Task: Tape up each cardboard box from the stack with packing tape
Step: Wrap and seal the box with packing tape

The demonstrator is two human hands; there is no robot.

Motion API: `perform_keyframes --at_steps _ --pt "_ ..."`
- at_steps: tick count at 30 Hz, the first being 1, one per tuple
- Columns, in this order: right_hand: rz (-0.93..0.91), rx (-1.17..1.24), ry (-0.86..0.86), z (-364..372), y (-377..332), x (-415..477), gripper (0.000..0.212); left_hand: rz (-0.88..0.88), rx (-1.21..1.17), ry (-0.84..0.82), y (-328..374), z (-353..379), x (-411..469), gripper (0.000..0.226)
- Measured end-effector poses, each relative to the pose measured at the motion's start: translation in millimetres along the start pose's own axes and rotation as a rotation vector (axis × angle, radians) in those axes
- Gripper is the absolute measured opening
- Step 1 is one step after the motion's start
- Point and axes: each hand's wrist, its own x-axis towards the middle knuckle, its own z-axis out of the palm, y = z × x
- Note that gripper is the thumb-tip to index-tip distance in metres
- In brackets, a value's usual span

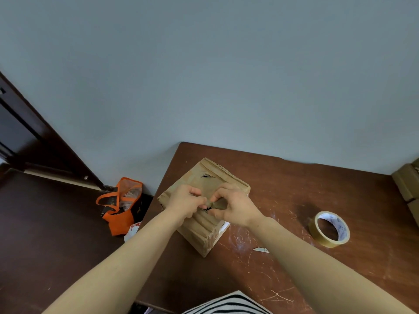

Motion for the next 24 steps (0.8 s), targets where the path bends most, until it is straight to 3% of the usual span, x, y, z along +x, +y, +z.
perform_keyframes --at_steps 7,12,13,15,17,19,21,24 --pt "-0.071 -0.179 0.063 11 -8 3 0.024 -0.024 0.001 0.007 -2 -2 1 0.015" --pt "-0.121 -0.230 0.060 17 -9 3 0.014 0.154 0.454 0.069 -3 -6 4 0.011" --pt "-0.129 -0.221 0.061 18 -9 3 0.014 0.160 0.514 0.089 -3 -7 3 0.019" --pt "-0.167 -0.202 0.068 19 -9 2 0.024 0.168 0.583 0.122 -7 -8 2 0.033" --pt "-0.150 -0.161 0.042 15 -7 1 0.039 0.178 0.600 0.136 -8 -10 0 0.030" --pt "-0.114 -0.133 -0.005 9 -7 0 0.039 0.217 0.578 0.150 -10 -13 -2 0.022" --pt "-0.125 -0.136 -0.011 6 -6 -2 0.035 0.342 0.604 0.159 -17 -15 -5 0.022" --pt "-0.159 -0.144 -0.037 5 -4 -4 0.034 0.789 0.775 0.214 -32 -13 -10 0.033"
